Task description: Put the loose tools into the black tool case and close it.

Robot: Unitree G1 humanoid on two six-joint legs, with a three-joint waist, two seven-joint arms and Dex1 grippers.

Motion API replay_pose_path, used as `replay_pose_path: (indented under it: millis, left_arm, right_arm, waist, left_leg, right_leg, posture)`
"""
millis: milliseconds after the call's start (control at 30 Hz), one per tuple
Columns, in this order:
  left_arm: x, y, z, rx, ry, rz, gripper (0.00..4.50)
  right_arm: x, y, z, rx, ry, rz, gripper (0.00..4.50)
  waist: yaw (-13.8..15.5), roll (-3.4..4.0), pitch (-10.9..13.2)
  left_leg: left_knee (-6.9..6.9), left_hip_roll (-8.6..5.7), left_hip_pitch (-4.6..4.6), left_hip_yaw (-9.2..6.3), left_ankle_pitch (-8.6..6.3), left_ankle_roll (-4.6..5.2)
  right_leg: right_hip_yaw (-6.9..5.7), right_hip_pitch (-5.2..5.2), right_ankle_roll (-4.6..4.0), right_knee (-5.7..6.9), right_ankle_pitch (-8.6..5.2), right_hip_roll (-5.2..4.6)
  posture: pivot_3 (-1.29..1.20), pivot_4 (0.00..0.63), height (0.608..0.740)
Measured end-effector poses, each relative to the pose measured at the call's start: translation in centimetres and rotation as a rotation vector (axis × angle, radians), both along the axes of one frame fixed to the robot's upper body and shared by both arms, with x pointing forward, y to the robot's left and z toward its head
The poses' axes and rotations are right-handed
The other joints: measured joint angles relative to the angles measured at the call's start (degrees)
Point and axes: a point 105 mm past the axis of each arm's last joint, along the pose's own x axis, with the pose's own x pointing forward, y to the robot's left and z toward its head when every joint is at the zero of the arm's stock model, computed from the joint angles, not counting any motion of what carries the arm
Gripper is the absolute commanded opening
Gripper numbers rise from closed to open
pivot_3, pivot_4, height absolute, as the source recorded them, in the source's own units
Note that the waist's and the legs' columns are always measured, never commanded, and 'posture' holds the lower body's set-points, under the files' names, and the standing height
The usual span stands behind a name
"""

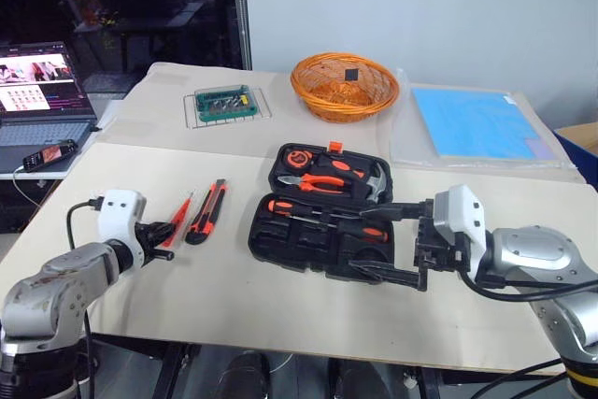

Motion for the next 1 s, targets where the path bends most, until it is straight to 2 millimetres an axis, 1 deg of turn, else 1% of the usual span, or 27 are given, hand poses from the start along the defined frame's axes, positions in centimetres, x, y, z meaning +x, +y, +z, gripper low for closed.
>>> replay_pose_path:
  millis: [133,167,300,367,433,533,633,667,700,767,800,833,933,967,1000]
  left_arm:
    - [0.0,-0.5,0.2,-0.025,-0.001,-0.033,3.87]
    - [0.0,-0.7,0.1,-0.028,0.002,-0.042,4.29]
    - [0.1,-1.1,-0.9,0.016,0.047,-0.071,4.29]
    - [0.3,-0.8,-1.5,0.048,0.062,-0.06,4.29]
    - [0.5,-0.3,-1.7,0.069,0.061,-0.036,4.29]
    - [0.5,0.6,-2.4,0.087,0.075,0.005,3.54]
    - [0.6,1.0,-2.5,0.099,0.067,0.023,2.43]
    - [0.6,1.1,-2.5,0.103,0.063,0.028,2.15]
    - [0.6,1.2,-2.5,0.103,0.061,0.029,1.66]
    - [0.5,1.4,-2.6,0.103,0.056,0.03,1.03]
    - [0.5,1.4,-2.6,0.101,0.053,0.028,0.6]
    - [0.5,1.4,-2.6,0.099,0.049,0.024,0.48]
    - [0.6,0.5,-2.7,0.024,0.001,-0.017,0.48]
    - [0.7,-0.1,-2.3,-0.027,-0.031,-0.049,0.48]
    - [1.0,-0.6,-1.5,-0.067,-0.064,-0.088,0.48]
  right_arm:
    - [0.0,-0.1,-0.3,0.002,0.009,-0.012,4.5]
    - [0.0,-0.1,-0.3,0.002,0.008,-0.015,4.5]
    - [-0.2,0.1,-0.1,0.003,-0.008,-0.017,4.5]
    - [-0.4,0.3,0.0,0.003,-0.015,-0.015,4.5]
    - [-0.5,0.3,-0.1,0.003,-0.016,-0.017,4.5]
    - [-0.6,0.4,-0.1,0.003,-0.014,-0.019,4.5]
    - [-0.6,0.3,-0.2,0.005,-0.013,-0.025,4.5]
    - [-0.6,0.3,-0.2,0.005,-0.011,-0.025,4.5]
    - [-0.6,0.3,-0.2,0.005,-0.01,-0.025,4.5]
    - [-0.7,0.3,-0.3,0.004,-0.008,-0.026,4.5]
    - [-0.7,0.3,-0.3,0.004,-0.007,-0.026,4.5]
    - [-0.7,0.3,-0.3,0.004,-0.007,-0.026,4.5]
    - [-0.7,0.3,-0.4,0.004,-0.003,-0.027,4.5]
    - [-0.7,0.2,-0.4,0.004,-0.002,-0.029,4.5]
    - [-0.7,0.2,-0.5,0.004,-0.001,-0.033,4.5]
  waist:
    - [0.0,-0.01,0.0]
    - [0.0,-0.02,0.0]
    - [0.0,-0.02,0.0]
    - [0.0,-0.02,0.0]
    - [0.0,-0.02,0.0]
    - [0.0,-0.02,0.0]
    - [0.0,-0.02,0.0]
    - [0.0,-0.02,0.0]
    - [0.0,-0.02,0.0]
    - [0.0,-0.01,0.0]
    - [0.1,-0.01,0.0]
    - [0.1,-0.01,0.0]
    - [0.1,-0.03,0.0]
    - [0.2,-0.1,0.0]
    - [0.2,-0.2,0.1]
  left_leg:
    - [0.0,-0.01,0.0,0.01,0.0,0.0]
    - [0.0,0.0,0.0,0.01,0.0,0.0]
    - [0.0,0.0,0.0,0.01,0.0,0.0]
    - [0.0,0.0,0.0,0.01,0.0,0.0]
    - [0.0,0.01,0.0,0.01,0.0,0.0]
    - [-0.01,0.01,0.0,0.01,0.0,0.0]
    - [-0.02,0.01,0.0,0.01,0.0,0.0]
    - [-0.02,0.01,0.0,0.0,0.0,0.0]
    - [-0.02,0.01,0.0,0.01,0.0,0.0]
    - [-0.03,0.01,0.0,0.0,0.0,0.0]
    - [-0.03,0.0,0.0,0.0,0.0,0.0]
    - [-0.03,0.0,0.0,0.01,0.0,-0.01]
    - [-0.04,0.01,-0.02,0.0,-0.01,-0.01]
    - [-0.04,0.02,-0.09,0.0,-0.01,-0.01]
    - [-0.03,0.03,-0.17,-0.01,0.0,-0.01]
  right_leg:
    - [0.0,0.01,0.0,-0.01,0.0,-0.01]
    - [0.0,0.01,0.0,-0.01,0.0,0.0]
    - [-0.01,-0.01,0.0,0.01,0.0,0.02]
    - [0.0,-0.01,0.0,0.0,0.0,0.01]
    - [0.0,-0.01,0.0,-0.01,0.0,0.0]
    - [0.0,-0.02,0.0,-0.01,0.0,-0.01]
    - [0.0,-0.02,0.0,-0.01,0.0,-0.04]
    - [0.0,-0.02,0.0,-0.01,0.0,-0.04]
    - [0.0,-0.02,0.0,-0.01,0.0,-0.04]
    - [-0.01,-0.02,0.0,-0.01,0.0,-0.05]
    - [-0.01,-0.03,0.0,-0.02,0.0,-0.06]
    - [-0.01,-0.04,0.0,-0.02,0.0,-0.06]
    - [-0.02,-0.12,0.0,-0.05,0.0,-0.07]
    - [-0.02,-0.11,-0.01,-0.04,0.0,-0.07]
    - [-0.07,-0.16,-0.03,-0.02,0.01,-0.06]
  posture:
    - [0.0,0.15,0.74]
    - [0.0,0.15,0.74]
    - [0.0,0.15,0.74]
    - [0.0,0.15,0.74]
    - [0.0,0.15,0.74]
    - [0.0,0.15,0.74]
    - [0.0,0.15,0.74]
    - [0.0,0.15,0.74]
    - [0.0,0.15,0.74]
    - [0.0,0.15,0.74]
    - [0.0,0.15,0.74]
    - [0.0,0.15,0.74]
    - [0.0,0.15,0.74]
    - [0.0,0.15,0.74]
    - [0.0,0.15,0.74]
